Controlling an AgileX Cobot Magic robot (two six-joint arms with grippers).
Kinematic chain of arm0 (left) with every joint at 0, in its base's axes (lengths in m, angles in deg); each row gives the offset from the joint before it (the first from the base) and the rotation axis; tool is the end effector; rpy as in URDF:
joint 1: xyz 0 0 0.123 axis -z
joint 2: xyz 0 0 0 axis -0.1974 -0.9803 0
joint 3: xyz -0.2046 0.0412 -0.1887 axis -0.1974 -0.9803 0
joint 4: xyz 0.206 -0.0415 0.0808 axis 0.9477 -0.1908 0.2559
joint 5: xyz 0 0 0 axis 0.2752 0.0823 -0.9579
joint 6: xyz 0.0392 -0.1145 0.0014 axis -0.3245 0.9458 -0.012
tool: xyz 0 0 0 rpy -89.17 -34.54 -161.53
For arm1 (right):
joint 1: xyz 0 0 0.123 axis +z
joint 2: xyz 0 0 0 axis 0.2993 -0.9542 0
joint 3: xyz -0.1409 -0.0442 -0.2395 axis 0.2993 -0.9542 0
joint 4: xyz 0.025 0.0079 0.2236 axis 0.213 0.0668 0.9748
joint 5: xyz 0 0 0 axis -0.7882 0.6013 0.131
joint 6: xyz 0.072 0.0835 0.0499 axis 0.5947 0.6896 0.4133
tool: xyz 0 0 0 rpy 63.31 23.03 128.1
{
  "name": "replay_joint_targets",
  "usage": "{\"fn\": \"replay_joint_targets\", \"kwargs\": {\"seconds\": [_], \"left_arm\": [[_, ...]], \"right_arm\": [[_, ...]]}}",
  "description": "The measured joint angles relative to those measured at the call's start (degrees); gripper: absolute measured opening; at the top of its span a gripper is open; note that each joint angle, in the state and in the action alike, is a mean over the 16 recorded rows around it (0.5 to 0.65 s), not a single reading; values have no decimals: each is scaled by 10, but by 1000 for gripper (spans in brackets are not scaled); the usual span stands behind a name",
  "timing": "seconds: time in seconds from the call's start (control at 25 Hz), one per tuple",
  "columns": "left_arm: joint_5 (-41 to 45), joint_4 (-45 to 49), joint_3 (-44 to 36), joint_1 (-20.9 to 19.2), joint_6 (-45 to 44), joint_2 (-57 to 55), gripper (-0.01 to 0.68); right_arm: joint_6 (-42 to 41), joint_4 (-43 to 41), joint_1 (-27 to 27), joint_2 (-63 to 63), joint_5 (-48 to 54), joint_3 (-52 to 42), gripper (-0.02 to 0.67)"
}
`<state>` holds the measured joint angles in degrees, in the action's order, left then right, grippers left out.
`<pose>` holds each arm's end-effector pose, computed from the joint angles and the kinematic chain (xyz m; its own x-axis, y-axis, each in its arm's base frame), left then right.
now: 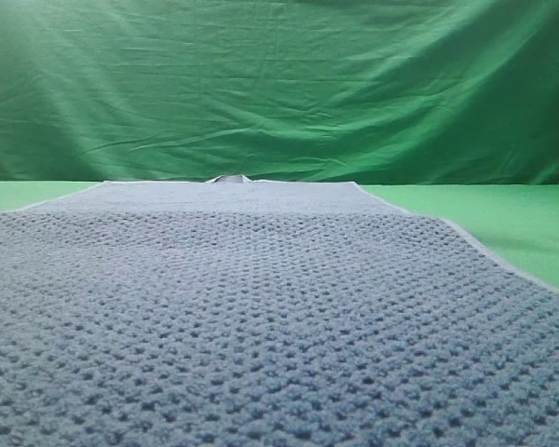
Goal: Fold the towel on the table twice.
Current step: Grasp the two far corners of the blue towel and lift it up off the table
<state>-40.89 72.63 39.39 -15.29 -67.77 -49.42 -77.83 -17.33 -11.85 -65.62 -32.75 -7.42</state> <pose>0.0591 -0.0028 0.1711 -0.2518 0.1132 -0.9611 0.0193 0.9935 0.1120 0.0556 0.0201 0.1636 -0.2746 -0.1001 -0.9563 -0.2315 0.9722 -0.0353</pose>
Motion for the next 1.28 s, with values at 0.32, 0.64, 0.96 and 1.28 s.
{"fn": "replay_joint_targets", "kwargs": {"seconds": [0.32,0.64,0.96,1.28], "left_arm": [[0,0,0,0,0,0,0],[0,0,0,0,0,0,0],[-1,0,0,0,0,0,0],[-40,-21,-1,0,0,0,0]], "right_arm": [[0,0,0,0,0,0,0],[0,0,0,0,0,0,0],[0,0,0,0,0,0,0],[0,1,0,0,-11,0,0]]}}
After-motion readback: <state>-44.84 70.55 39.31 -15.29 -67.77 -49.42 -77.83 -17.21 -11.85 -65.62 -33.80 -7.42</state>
